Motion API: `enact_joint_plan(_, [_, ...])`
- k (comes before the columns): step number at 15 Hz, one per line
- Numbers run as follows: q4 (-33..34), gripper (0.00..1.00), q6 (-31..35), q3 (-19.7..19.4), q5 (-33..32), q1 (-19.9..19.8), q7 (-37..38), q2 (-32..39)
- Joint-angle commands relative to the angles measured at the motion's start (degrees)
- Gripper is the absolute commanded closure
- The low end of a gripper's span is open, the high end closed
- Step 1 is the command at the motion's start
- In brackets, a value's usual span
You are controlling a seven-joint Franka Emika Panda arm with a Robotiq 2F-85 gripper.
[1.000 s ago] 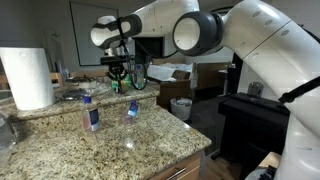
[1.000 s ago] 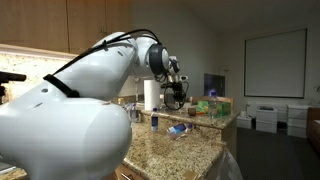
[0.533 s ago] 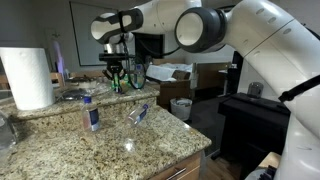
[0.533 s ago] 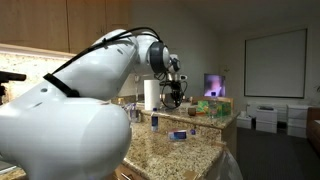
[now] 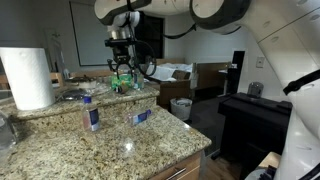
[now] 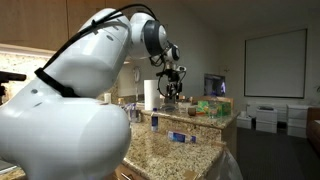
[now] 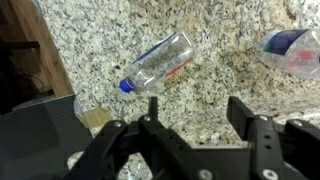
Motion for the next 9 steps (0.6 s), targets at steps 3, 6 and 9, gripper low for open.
enact_joint_plan(3, [-17.6,0.00,3.3,1.1,3.2,-0.6,-0.8,-10.7])
enact_joint_plan(6, [-20.3,0.00,9.4,3.6,4.3,-0.5,-1.6,-10.9])
enact_joint_plan(9, [-19.7,0.00,16.2,5.8,4.3,0.0,-2.6,-8.6])
